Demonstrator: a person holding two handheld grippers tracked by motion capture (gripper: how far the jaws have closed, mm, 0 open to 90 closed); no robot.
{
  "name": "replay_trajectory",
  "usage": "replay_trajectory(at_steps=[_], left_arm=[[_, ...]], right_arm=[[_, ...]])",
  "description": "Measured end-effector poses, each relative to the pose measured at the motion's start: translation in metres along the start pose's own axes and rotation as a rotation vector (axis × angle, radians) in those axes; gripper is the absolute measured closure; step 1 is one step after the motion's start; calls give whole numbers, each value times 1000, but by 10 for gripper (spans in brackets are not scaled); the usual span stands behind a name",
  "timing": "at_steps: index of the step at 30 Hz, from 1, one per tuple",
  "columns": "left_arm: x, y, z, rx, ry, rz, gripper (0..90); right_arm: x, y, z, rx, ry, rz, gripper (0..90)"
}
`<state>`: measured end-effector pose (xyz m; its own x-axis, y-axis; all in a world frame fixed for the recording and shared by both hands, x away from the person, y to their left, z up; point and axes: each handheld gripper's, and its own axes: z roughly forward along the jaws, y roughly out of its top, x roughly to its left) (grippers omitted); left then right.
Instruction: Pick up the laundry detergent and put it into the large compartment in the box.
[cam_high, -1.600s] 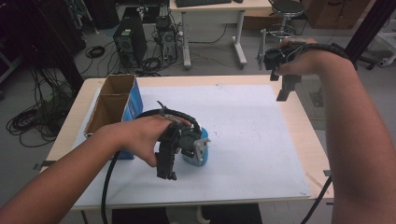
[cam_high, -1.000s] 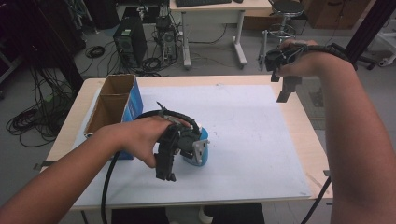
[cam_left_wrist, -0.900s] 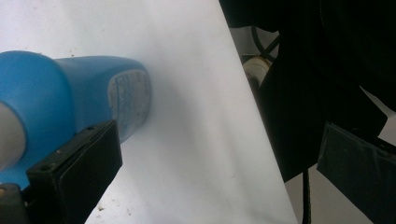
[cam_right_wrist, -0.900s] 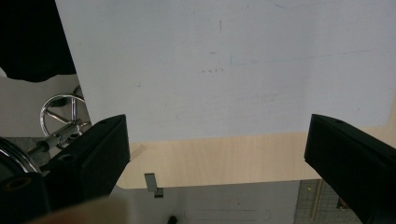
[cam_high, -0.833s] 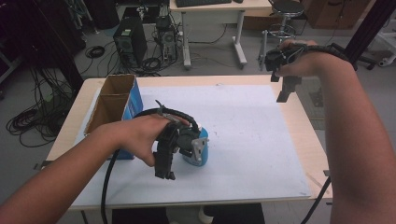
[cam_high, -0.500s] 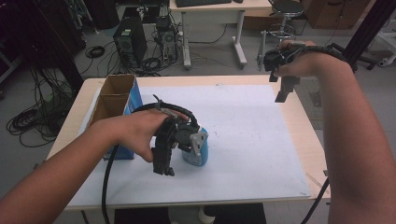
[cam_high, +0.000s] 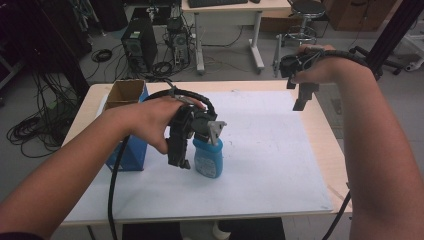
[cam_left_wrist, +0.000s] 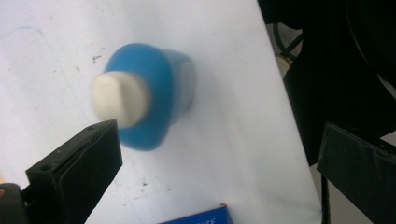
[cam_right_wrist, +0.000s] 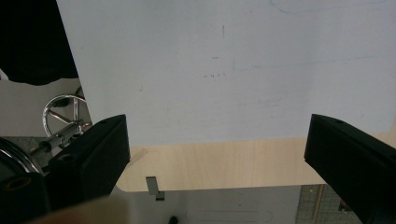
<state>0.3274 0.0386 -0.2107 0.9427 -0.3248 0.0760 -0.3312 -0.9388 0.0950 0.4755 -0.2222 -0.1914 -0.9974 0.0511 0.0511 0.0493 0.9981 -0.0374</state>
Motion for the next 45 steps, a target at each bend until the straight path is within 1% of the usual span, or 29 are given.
replay_trajectory(at_steps=[5, 8, 12, 14, 15, 16, 19, 20, 22, 23, 25, 26, 29, 30, 33, 35, 36, 38, 39, 40, 41, 42, 44, 45], left_arm=[[11, -2, -2, -11, -2, -14, 2], [16, -3, -1, -18, -5, -13, 2], [22, -5, 1, -7, 0, -11, 2], [25, -4, 3, -9, -3, -5, 2], [26, -4, 3, -3, -8, -13, 2], [28, -3, 4, 2, -6, -6, 2], [31, -2, 6, 13, -3, -5, 2], [32, -2, 6, 14, -1, 6, 2], [33, -2, 7, 8, -4, 9, 2], [34, -2, 8, 7, 2, 26, 2], [35, -2, 9, 6, -2, 26, 2], [36, -2, 10, 6, 3, 36, 2], [37, 0, 13, 5, -3, 41, 2], [37, 1, 14, 10, -10, 36, 2], [38, 3, 18, 15, -12, 53, 2], [39, 5, 20, 18, -15, 51, 2], [39, 5, 21, 17, -17, 63, 2], [39, 6, 22, 18, -21, 59, 2], [41, 7, 24, 17, -21, 69, 2], [41, 7, 25, 18, -25, 61, 2], [42, 7, 26, 18, -21, 69, 2], [43, 8, 28, 24, -27, 62, 2], [44, 8, 29, 26, -28, 62, 2], [45, 9, 32, 29, -23, 69, 2]], right_arm=[[1, 0, 3, 5, 4, 3, 66], [1, 0, 4, 13, 7, 6, 66], [1, 2, 3, 5, 5, 4, 66], [1, 3, 2, -2, 3, 0, 66], [1, 3, 2, 0, 2, -2, 66], [0, 3, 3, 0, 1, -2, 66], [1, 3, 4, 8, 3, 2, 66], [1, 3, 5, 10, 2, 2, 66], [0, 2, 5, 13, 1, 4, 66], [1, 2, 5, 13, 2, 7, 66], [1, 3, 4, 10, 1, 5, 66], [1, 4, 3, 6, 0, 2, 66], [1, 5, 4, 8, -2, -2, 66], [1, 5, 4, 11, -2, 0, 66], [1, 4, 5, 13, -2, 2, 66], [1, 4, 5, 15, -1, 3, 66], [1, 4, 6, 15, -1, 4, 66], [1, 3, 6, 13, -2, 2, 66], [1, 3, 7, 9, 0, 4, 66], [0, 3, 7, 9, 0, 3, 66], [0, 2, 8, 9, 1, 5, 66], [1, 2, 8, 11, 2, 6, 66], [1, 2, 9, 11, 4, 5, 66], [1, 2, 9, 10, 3, 5, 66]])
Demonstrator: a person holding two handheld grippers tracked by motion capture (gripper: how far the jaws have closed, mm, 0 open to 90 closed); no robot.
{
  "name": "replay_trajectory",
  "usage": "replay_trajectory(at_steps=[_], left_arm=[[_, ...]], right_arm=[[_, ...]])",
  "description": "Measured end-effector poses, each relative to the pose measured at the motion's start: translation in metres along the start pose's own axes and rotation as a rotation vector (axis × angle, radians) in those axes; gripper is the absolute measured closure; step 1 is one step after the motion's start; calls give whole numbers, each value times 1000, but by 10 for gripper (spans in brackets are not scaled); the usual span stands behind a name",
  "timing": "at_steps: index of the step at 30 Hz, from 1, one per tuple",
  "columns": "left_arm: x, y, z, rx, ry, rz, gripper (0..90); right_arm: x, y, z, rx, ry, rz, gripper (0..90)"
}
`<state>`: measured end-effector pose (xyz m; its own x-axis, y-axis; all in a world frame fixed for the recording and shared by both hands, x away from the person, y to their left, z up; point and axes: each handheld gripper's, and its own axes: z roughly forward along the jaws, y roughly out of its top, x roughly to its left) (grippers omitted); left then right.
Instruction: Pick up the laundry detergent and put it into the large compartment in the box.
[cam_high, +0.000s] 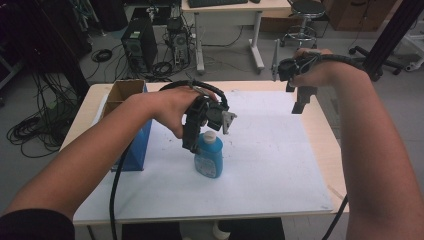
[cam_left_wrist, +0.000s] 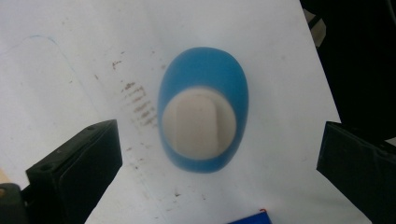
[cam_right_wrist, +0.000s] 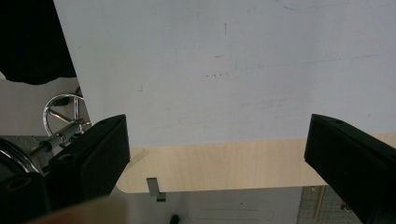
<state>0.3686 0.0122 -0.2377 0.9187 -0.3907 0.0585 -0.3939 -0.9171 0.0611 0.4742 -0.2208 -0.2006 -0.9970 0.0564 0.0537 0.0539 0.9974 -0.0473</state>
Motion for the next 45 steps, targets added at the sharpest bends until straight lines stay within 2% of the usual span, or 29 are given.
replay_trajectory(at_steps=[3, 9, 12, 14, 17, 24, 29, 33, 36, 44, 45], left_arm=[[1, 0, 4, 3, -3, -9, 2], [3, 1, 12, 12, -3, 2, 2], [4, 1, 17, 1, -22, -7, 2], [4, 1, 19, 1, -17, 3, 2], [5, -1, 28, 8, -27, -4, 2], [5, 0, 36, 7, -38, 1, 2], [5, 1, 41, 12, -34, 11, 2], [4, 2, 46, 20, -32, 3, 2], [6, 4, 49, 31, -26, 17, 2], [7, 4, 56, 39, -34, -3, 2], [7, 4, 57, 48, -30, 9, 2]], right_arm=[[0, -1, 1, 2, 1, 2, 66], [-1, -2, 4, -1, 5, 3, 66], [-1, -3, 5, -3, 5, 2, 66], [-1, -3, 5, -3, 6, 3, 66], [-1, -3, 7, -1, 6, 3, 66], [0, -2, 8, 4, 6, 1, 66], [1, -2, 8, 6, 6, 1, 66], [1, -3, 10, 4, 9, 3, 66], [1, -4, 12, 4, 12, 3, 66], [0, -7, 14, 0, 15, 7, 66], [0, -7, 14, -1, 15, 6, 66]])
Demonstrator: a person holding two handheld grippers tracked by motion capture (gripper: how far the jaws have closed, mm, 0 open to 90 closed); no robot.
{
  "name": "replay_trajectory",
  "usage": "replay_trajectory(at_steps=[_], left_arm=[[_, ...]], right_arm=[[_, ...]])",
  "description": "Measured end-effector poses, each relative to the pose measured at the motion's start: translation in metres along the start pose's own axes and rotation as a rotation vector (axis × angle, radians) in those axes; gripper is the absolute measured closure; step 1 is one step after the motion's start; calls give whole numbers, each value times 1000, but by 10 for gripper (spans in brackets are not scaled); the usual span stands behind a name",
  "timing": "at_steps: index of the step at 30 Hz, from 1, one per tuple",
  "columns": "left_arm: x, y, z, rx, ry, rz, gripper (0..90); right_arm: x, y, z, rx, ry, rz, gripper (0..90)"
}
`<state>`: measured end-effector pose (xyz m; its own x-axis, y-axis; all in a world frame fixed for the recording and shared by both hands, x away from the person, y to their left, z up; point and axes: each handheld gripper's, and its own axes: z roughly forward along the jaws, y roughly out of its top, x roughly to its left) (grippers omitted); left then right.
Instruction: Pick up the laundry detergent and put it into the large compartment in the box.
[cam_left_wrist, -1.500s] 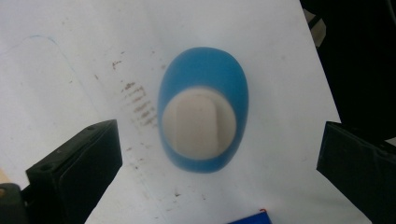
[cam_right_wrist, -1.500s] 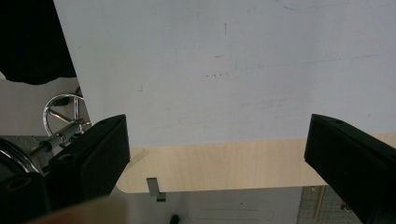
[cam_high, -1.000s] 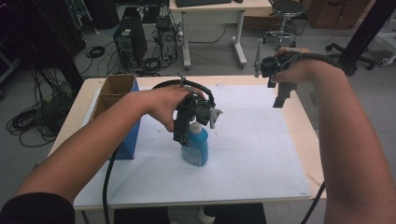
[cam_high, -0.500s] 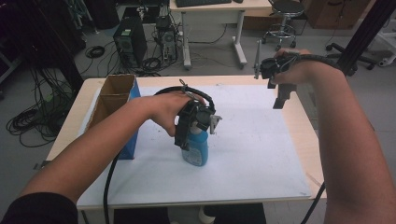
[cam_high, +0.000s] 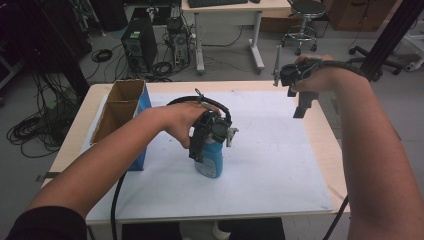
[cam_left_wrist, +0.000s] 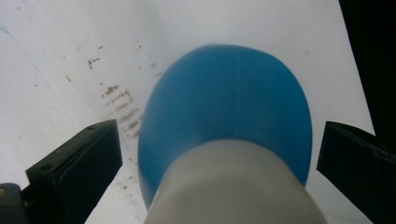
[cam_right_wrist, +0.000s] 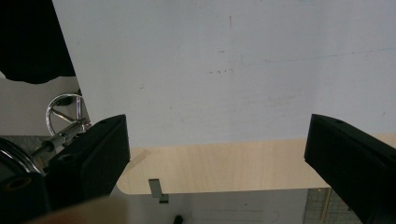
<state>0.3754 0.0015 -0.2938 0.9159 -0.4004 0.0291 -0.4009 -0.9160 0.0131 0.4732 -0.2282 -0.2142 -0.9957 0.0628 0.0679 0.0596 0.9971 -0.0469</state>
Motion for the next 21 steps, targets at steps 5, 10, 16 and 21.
replay_trajectory(at_steps=[5, 10, 16, 21], left_arm=[[1, -2, 2, 3, 6, -19, 2], [0, -3, 2, -6, 5, -21, 3], [-2, -1, -2, -16, 8, -14, 6], [-2, 0, -2, -6, 5, -17, 40]], right_arm=[[-1, 2, 1, 3, 2, -3, 66], [-2, 5, 2, 5, 3, -7, 66], [-2, 6, 3, 7, 6, -2, 66], [-2, 7, 3, 9, 7, -4, 66]])
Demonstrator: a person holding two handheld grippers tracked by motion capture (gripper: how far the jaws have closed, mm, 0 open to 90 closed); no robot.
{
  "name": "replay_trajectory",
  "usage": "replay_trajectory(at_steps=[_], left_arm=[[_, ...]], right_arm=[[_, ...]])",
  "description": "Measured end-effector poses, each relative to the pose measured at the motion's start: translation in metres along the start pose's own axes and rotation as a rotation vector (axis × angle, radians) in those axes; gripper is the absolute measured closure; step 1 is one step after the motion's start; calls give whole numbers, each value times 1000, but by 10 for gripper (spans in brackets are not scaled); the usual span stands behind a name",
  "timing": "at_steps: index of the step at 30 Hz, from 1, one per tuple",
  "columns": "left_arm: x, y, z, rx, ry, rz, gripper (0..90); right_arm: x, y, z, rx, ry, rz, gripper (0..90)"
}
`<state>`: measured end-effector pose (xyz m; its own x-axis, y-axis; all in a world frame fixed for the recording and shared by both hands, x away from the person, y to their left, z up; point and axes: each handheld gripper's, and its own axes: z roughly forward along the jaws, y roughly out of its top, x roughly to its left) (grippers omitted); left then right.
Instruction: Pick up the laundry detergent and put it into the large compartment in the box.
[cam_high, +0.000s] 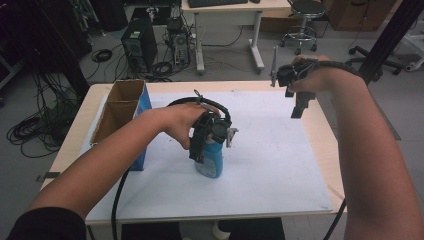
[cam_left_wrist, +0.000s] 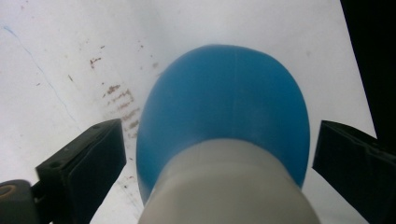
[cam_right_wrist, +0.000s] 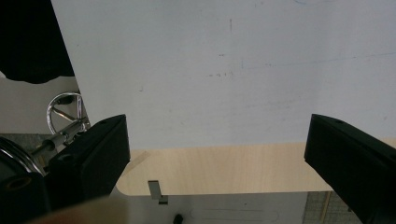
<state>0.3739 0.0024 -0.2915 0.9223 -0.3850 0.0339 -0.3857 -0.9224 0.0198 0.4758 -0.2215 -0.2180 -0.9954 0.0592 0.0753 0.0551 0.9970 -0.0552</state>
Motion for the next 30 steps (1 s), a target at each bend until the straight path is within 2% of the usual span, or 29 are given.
replay_trajectory(at_steps=[4, 6, 7, 9, 20, 23, 30], left_arm=[[0, -1, -1, -2, -3, -7, 81], [1, -1, -3, 14, 0, -4, 86], [1, -1, -3, 3, -5, -20, 98], [1, -1, -3, 7, -6, -25, 118], [3, 1, -2, 23, 6, -11, 168], [2, 2, -2, 21, 6, -27, 185], [2, 4, 0, 29, 11, -22, 217]], right_arm=[[0, 1, 0, 3, 0, 0, 66], [0, 1, 1, 4, 1, 2, 66], [0, 1, 1, 5, 2, 2, 66], [-1, 1, 1, 4, 2, 1, 66], [-2, 2, 4, 6, 5, 0, 66], [-2, 1, 4, 6, 6, 3, 66], [-2, 0, 6, 2, 10, 4, 66]])
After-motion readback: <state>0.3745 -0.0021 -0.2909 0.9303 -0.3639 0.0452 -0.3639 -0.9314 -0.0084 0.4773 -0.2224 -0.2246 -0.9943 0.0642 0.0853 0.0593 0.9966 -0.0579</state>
